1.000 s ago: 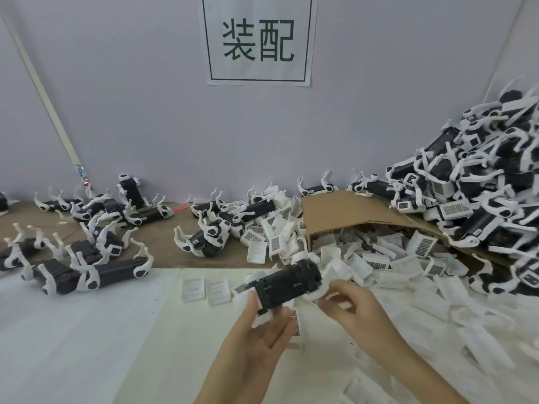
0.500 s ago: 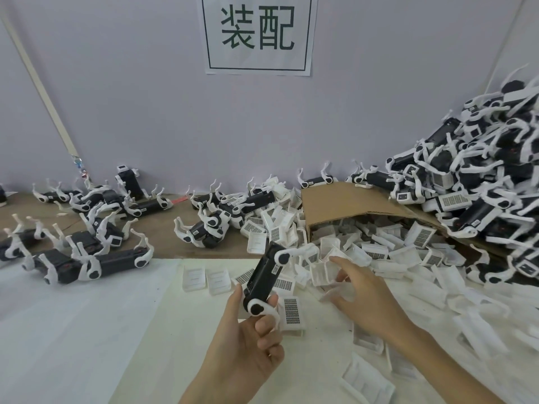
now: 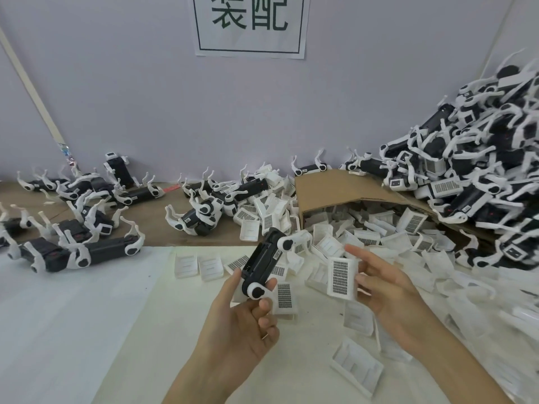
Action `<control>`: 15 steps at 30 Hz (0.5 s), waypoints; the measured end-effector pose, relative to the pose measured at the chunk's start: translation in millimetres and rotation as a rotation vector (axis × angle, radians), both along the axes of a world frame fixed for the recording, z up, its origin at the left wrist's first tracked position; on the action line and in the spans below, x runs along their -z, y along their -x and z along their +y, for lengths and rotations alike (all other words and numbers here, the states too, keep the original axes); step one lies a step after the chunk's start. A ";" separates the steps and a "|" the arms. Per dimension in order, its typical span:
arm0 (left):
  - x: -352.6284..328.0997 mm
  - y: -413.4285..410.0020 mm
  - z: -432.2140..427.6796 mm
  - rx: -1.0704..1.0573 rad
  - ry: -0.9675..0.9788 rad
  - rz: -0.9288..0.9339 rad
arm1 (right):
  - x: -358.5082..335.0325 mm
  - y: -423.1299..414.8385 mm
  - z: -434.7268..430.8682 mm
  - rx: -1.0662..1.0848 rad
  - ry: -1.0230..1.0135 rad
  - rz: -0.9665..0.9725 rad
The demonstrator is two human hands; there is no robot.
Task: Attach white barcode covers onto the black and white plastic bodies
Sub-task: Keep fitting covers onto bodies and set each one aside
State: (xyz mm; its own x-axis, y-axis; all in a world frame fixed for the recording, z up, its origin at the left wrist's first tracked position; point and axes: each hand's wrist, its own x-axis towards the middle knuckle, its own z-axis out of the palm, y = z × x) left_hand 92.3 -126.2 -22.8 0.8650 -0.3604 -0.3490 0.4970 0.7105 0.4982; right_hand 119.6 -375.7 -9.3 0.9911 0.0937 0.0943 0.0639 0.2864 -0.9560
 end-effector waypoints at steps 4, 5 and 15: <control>0.0 -0.6 -0.7 -0.005 -0.103 -0.033 | 1.8 3.0 -0.3 -0.123 -0.096 0.051; -0.2 -0.1 -1.2 -0.003 -0.129 -0.043 | 1.7 3.5 -0.3 -0.139 -0.094 0.048; 1.4 2.0 -10.8 0.049 -0.299 -0.093 | 1.9 7.6 7.8 -0.076 -0.161 0.149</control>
